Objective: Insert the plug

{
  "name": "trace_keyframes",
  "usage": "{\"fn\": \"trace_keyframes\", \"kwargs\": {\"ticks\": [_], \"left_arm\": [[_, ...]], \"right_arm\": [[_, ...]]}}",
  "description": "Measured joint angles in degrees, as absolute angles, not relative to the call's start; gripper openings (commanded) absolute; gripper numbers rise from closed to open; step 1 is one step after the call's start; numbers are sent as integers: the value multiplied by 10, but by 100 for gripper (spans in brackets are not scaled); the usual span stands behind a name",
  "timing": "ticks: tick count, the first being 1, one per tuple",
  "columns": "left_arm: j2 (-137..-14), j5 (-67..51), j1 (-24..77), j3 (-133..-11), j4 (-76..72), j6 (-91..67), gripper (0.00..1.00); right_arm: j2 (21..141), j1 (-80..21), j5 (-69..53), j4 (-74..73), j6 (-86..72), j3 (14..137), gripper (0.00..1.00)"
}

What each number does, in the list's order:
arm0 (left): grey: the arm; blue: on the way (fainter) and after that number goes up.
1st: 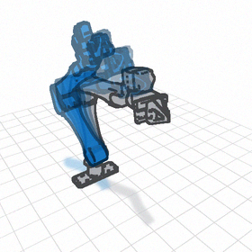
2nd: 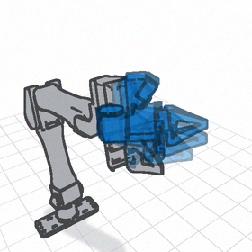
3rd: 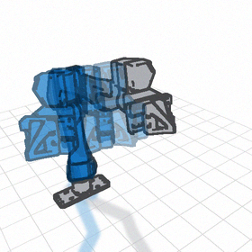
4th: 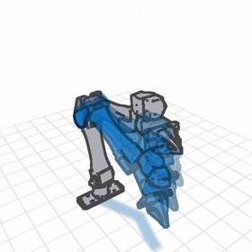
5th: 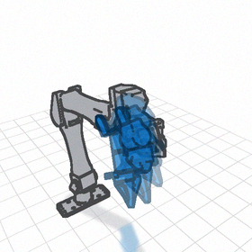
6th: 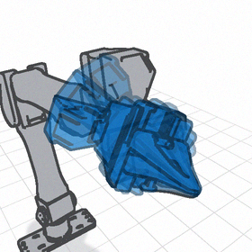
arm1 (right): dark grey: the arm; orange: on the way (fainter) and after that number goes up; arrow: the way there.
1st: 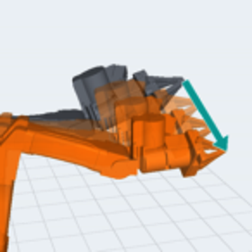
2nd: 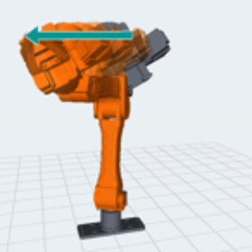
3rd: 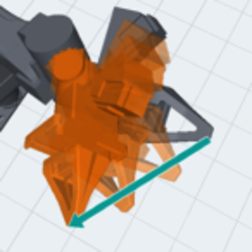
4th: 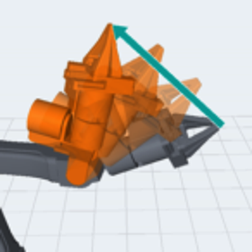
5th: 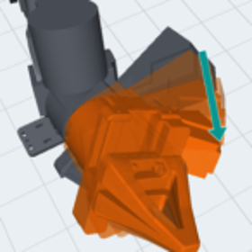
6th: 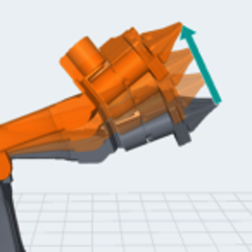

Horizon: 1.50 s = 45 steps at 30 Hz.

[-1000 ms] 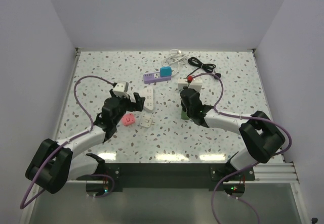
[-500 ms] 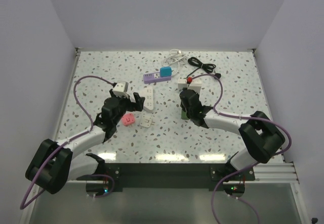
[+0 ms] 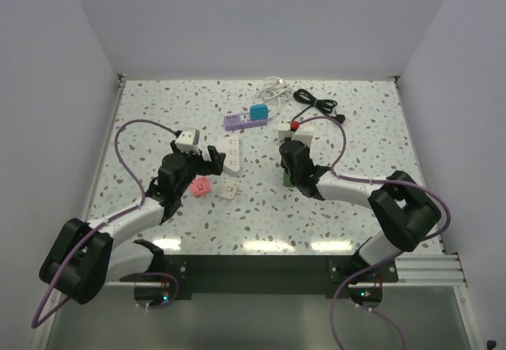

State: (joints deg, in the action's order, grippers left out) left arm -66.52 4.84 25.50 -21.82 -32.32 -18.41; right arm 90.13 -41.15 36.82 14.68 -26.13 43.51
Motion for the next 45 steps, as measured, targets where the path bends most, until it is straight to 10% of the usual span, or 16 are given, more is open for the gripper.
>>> {"fn": "trace_keyframes", "kwargs": {"ticks": [45], "left_arm": [[-650, 37, 251, -217, -320, -183, 100]], "right_arm": [[908, -422, 384, 168, -260, 416, 0]]}}
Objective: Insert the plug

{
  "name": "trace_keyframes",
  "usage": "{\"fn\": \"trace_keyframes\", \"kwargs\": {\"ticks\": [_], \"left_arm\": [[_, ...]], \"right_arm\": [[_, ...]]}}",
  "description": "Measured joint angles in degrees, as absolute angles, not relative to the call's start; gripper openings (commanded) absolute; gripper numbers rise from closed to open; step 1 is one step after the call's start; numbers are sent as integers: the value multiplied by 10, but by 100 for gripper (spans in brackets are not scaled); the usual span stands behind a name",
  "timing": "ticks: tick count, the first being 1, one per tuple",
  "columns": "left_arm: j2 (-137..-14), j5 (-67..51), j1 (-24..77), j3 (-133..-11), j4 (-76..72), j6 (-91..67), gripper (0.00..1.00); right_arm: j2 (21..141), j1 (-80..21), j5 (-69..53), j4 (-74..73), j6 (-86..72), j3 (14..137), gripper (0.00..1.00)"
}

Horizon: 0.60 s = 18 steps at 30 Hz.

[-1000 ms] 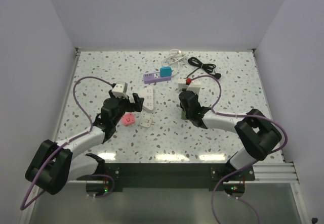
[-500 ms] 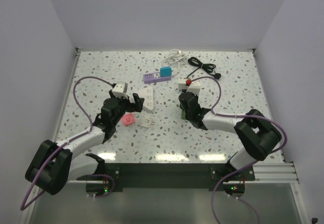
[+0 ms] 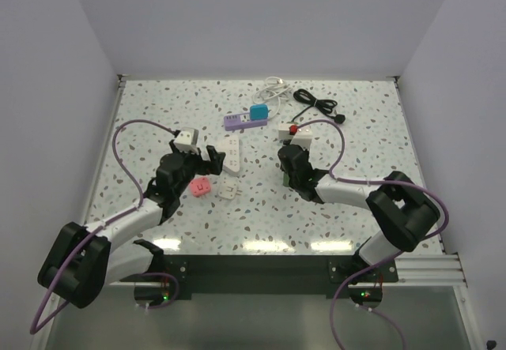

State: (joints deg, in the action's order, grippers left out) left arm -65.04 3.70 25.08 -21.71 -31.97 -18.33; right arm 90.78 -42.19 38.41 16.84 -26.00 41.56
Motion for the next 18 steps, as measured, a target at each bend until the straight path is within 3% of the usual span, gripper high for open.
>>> {"fn": "trace_keyframes", "kwargs": {"ticks": [18], "left_arm": [[-631, 29, 245, -211, -318, -182, 100]], "right_arm": [[924, -426, 389, 143, -268, 433, 0]]}}
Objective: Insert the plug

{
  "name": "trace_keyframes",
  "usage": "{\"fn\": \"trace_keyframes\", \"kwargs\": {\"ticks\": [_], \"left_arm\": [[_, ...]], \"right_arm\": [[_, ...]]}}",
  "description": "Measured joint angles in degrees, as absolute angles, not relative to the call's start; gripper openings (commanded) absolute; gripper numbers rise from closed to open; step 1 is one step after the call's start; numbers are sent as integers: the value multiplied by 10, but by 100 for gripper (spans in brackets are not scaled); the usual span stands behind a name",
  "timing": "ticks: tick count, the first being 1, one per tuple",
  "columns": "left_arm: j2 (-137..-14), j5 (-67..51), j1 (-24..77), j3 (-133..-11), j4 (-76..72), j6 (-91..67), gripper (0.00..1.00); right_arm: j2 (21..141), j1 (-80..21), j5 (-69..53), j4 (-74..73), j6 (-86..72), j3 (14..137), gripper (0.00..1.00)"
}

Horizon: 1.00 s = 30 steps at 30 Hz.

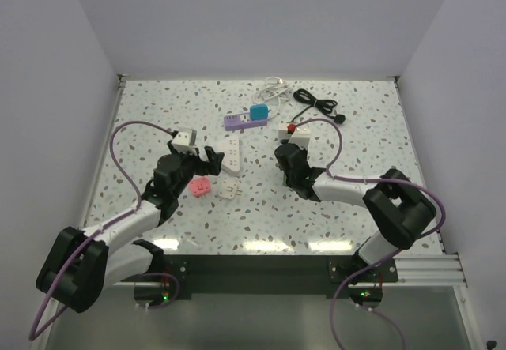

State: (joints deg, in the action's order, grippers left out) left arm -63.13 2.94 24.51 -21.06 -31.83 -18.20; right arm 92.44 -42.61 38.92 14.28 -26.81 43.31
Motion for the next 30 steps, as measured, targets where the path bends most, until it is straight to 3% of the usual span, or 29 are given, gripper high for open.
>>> {"fn": "trace_keyframes", "kwargs": {"ticks": [30], "left_arm": [[-608, 18, 240, -198, -316, -182, 100]], "right_arm": [[970, -427, 426, 182, -325, 428, 0]]}}
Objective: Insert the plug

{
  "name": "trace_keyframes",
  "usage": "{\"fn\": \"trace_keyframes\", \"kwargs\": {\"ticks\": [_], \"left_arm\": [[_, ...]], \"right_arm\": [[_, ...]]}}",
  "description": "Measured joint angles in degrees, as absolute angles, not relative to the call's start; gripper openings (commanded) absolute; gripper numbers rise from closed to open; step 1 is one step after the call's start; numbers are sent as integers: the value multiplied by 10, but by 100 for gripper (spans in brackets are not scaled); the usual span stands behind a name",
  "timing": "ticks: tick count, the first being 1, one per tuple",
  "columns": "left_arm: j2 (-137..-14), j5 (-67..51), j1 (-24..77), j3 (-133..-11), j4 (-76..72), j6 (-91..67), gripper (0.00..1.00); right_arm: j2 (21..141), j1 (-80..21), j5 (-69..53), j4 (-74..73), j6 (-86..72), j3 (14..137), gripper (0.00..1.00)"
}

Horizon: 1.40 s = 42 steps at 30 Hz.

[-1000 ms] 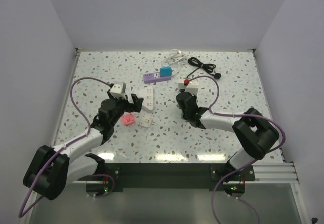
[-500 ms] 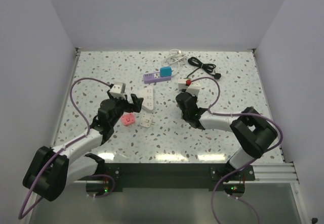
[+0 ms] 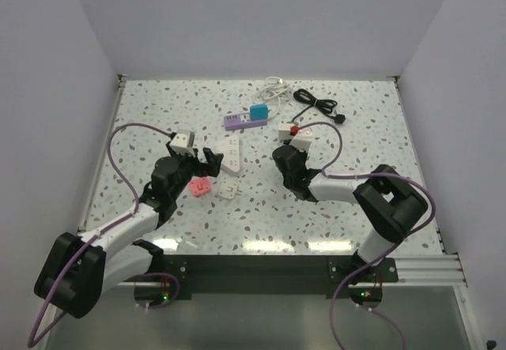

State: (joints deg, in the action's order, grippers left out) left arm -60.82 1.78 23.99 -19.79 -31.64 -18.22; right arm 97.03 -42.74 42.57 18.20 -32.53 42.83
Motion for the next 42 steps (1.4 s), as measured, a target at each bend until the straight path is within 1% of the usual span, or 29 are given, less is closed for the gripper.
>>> {"fn": "trace_keyframes", "kwargs": {"ticks": [10, 21, 22, 23, 24, 25, 26, 31, 33, 37, 42], "left_arm": [[-612, 17, 239, -198, -317, -182, 100], [-612, 12, 237, -198, -317, -182, 100], [-612, 12, 237, -198, -317, -182, 100], [-612, 11, 237, -198, -317, -183, 100], [-611, 10, 237, -198, -317, -183, 100], [-611, 10, 237, -198, -316, -183, 100], [-610, 9, 237, -198, -316, -183, 100], [-601, 7, 237, -198, -316, -183, 100], [-598, 7, 237, -198, -316, -183, 100], [-596, 7, 237, -198, -316, -183, 100], [-592, 13, 237, -198, -316, -184, 100]], "right_arm": [[1008, -439, 464, 171, -317, 457, 0], [985, -434, 453, 166, -328, 448, 0], [981, -433, 448, 160, -330, 449, 4], [976, -431, 442, 155, -331, 450, 21], [972, -430, 436, 148, -331, 450, 31], [969, -428, 430, 143, -332, 451, 38], [967, -427, 426, 140, -332, 451, 49], [953, -429, 404, 70, -320, 447, 69], [934, -429, 393, 43, -307, 445, 72], [873, -430, 386, 13, -283, 436, 73], [727, -432, 369, 6, -242, 403, 73]]}}
